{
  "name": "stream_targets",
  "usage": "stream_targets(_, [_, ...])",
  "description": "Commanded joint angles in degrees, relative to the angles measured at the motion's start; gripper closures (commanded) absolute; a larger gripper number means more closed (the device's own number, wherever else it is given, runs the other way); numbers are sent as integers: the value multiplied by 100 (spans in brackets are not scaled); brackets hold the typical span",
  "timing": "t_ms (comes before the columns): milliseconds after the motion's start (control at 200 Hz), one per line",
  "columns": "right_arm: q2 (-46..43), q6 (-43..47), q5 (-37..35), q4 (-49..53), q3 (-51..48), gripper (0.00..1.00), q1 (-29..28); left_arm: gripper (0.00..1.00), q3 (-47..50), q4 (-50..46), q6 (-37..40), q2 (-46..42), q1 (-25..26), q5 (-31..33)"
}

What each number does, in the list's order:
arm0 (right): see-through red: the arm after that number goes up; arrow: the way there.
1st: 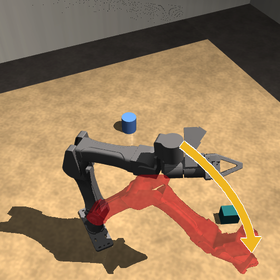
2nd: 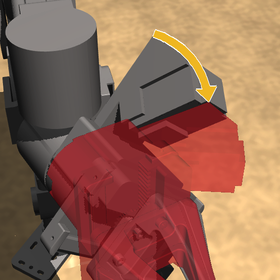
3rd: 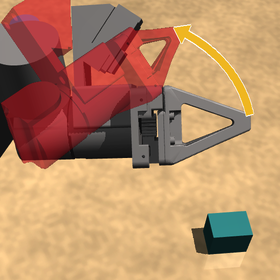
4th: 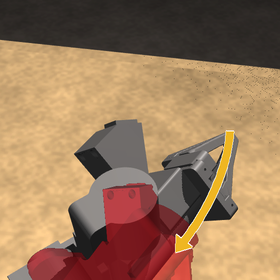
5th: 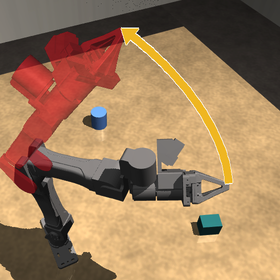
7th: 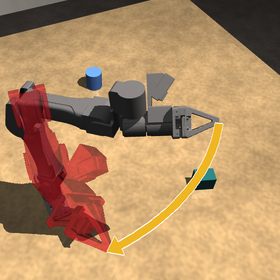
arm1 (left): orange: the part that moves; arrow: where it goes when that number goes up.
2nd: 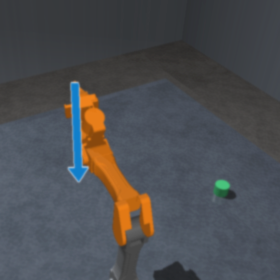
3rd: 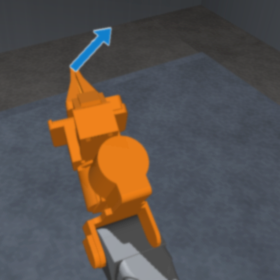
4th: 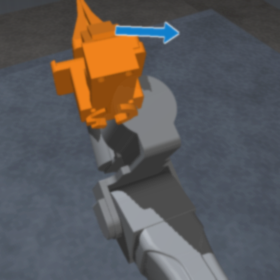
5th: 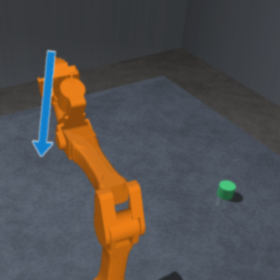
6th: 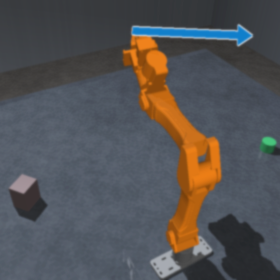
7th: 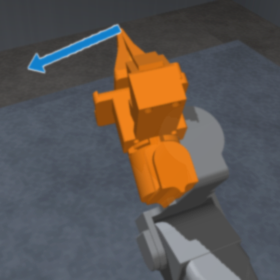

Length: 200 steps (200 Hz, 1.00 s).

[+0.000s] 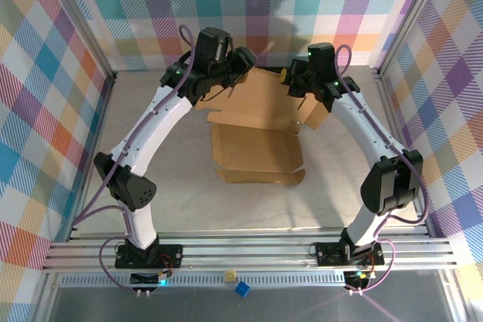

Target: Fold the paper box

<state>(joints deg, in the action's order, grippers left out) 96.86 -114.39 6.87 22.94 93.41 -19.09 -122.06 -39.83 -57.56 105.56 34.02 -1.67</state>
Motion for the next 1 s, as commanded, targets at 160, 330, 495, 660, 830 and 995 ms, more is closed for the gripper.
stream_targets(160, [-273, 175, 18, -182, -121, 100, -81, 54, 303, 434, -664, -146, 61, -200])
stream_targets(330, [-295, 266, 51, -211, -151, 100, -103, 60, 279, 407, -933, -123, 70, -4])
stream_targets(495, [-402, 587, 36, -205, -235, 100, -169, 62, 161, 522, -1108, 23, 70, -89])
stream_targets(660, [-510, 903, -28, -279, -386, 100, -234, 63, 229, 497, -1217, 19, 13, -98])
stream_targets(830, [-542, 1054, -63, -278, -409, 100, -314, 99, 218, 590, -1241, 43, -53, -235])
stream_targets(995, [-537, 1020, -125, -257, -404, 100, -323, 100, 340, 587, -1210, -84, -136, -288])
